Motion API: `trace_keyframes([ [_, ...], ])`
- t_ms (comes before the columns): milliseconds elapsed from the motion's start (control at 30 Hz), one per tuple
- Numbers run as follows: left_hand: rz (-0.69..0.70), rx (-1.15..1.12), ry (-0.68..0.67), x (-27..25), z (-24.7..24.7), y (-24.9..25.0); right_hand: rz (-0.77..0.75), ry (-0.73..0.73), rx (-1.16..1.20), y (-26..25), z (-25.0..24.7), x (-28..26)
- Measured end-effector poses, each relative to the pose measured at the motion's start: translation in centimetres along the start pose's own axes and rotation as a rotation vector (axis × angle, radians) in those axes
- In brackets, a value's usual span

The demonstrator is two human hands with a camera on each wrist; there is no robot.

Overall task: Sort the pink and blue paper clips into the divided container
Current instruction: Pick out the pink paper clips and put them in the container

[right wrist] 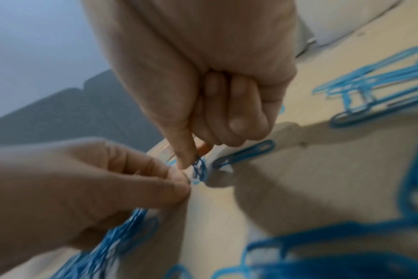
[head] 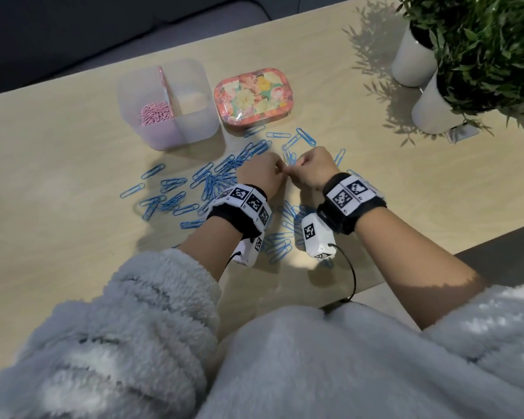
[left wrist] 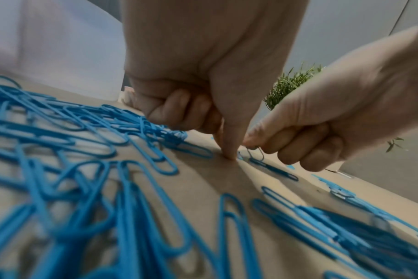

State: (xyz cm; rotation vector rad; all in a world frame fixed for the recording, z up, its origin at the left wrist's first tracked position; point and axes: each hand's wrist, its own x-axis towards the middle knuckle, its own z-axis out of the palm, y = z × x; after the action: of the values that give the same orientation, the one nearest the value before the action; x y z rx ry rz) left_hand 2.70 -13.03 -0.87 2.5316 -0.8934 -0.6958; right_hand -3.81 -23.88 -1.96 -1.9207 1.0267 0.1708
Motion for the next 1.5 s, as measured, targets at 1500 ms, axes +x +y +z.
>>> trace_keyframes([
  [1500,-0.087,-0.337,0.642,1.3,-16.6,-10.9,-0.296,-0.216,-0.401,-8.2,-2.8,-0.9],
])
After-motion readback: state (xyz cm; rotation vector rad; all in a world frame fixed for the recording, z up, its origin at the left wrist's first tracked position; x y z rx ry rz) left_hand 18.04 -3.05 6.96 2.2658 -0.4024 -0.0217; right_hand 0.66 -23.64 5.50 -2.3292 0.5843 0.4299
